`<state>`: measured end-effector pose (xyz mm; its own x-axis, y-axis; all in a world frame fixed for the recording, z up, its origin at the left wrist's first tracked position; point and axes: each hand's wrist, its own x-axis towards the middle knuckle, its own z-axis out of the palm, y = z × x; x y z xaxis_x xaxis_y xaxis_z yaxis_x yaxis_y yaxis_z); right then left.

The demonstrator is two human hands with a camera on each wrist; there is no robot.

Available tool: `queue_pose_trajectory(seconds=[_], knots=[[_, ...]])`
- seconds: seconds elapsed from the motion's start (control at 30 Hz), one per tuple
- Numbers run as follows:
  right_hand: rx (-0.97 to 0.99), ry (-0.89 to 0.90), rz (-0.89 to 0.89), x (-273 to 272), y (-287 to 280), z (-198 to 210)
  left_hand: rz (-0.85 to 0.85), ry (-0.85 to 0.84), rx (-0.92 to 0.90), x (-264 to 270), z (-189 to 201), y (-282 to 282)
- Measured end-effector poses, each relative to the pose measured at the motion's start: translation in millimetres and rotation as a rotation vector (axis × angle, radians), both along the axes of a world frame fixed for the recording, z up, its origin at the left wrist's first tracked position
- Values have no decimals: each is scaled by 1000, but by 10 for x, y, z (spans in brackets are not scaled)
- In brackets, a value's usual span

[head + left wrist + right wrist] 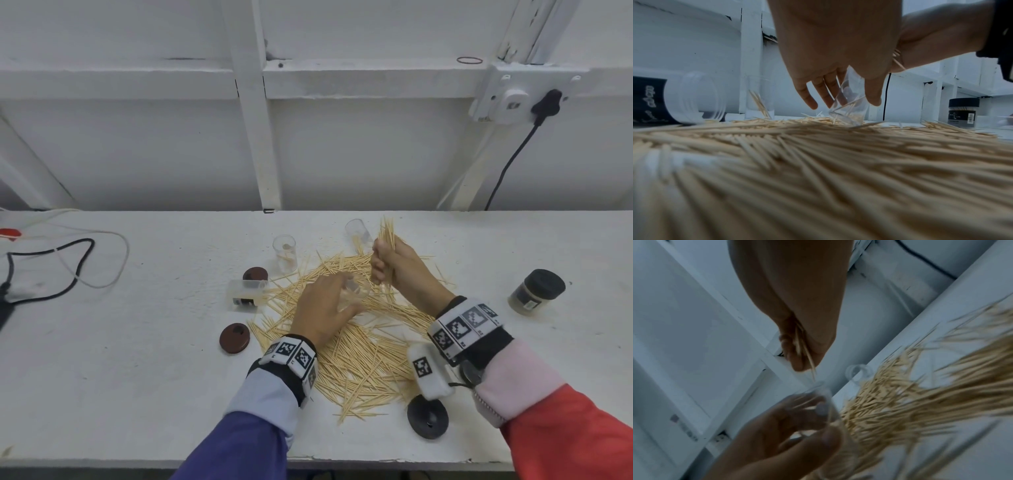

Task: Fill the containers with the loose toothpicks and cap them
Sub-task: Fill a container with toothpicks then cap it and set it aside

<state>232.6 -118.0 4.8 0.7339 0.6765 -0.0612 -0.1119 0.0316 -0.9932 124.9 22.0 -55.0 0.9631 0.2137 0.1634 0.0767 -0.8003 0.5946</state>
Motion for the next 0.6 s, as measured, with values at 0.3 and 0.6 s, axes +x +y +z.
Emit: queue_pose_trajectory(seconds=[0.3,0.6], knots=[[165,60,-192,-125,372,15,26,58,-59,23,55,-28],[134,-54,-320,-217,456,-111,14,24,-54,14,88,-48]])
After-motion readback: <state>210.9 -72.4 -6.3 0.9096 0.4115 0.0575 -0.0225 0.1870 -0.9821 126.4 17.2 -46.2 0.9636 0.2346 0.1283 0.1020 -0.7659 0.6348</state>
